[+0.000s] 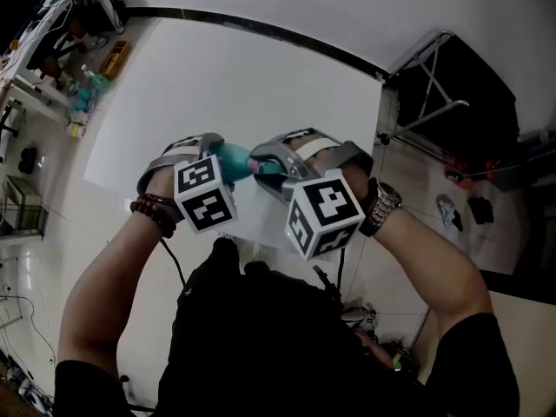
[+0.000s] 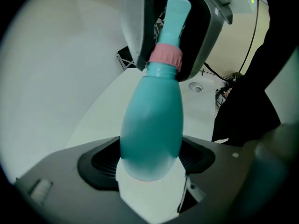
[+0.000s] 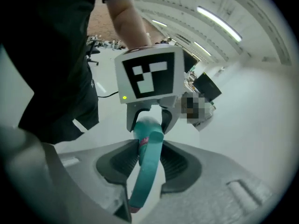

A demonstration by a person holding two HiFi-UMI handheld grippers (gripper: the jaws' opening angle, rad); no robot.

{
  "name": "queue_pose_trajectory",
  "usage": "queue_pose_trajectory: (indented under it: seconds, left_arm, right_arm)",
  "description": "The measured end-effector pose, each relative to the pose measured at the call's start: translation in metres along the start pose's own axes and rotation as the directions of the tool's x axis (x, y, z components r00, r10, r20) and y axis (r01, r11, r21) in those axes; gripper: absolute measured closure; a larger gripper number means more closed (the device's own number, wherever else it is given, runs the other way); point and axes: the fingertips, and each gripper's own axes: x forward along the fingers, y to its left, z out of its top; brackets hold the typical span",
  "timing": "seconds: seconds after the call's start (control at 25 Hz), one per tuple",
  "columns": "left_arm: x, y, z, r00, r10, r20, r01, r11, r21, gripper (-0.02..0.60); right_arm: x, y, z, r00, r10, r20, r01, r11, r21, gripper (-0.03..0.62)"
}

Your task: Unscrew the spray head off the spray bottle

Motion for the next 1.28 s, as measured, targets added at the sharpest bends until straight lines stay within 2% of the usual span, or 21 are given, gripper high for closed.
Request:
queue_pose_trajectory:
  seconds: [0.08, 0.16, 0.52, 0.8, 1.28]
  left_arm:
    - [0.0, -0.001, -0.002, 1.0, -0.016, -0.004, 0.016, 1.0, 0.0, 0.173]
    - [0.0, 0.0, -0.003, 1.0, -0.019, -0.005, 0.019, 1.0, -0.001, 0.173]
    - [0.007, -0.001, -0.006, 1.0, -0.021, -0.017, 0.021, 1.0, -0.004, 0.173]
    - [0.009, 0.009, -0.01, 1.0, -0.002, -0.024, 0.002, 1.0, -0.028, 0.172]
    - [0.022, 0.025, -0.049, 0.995, 0.011, -0.095, -0.019, 0.996, -0.085, 0.172]
  right_arm:
    - [-0.002, 0.001, -0.001, 1.0, -0.016, -0.002, 0.016, 0.998, -0.063, 0.462]
    - [-0.003, 0.001, -0.002, 1.0, -0.02, 0.007, 0.021, 0.996, -0.082, 0.462]
    - [-0.006, -0.001, -0.004, 1.0, -0.026, 0.011, 0.027, 0.997, -0.074, 0.462]
    - [-0.019, -0.004, -0.013, 0.999, -0.037, 0.005, 0.037, 0.999, -0.04, 0.462]
    - [-0.041, -0.019, -0.027, 0.996, -0.078, 0.032, 0.076, 0.995, 0.066, 0.462]
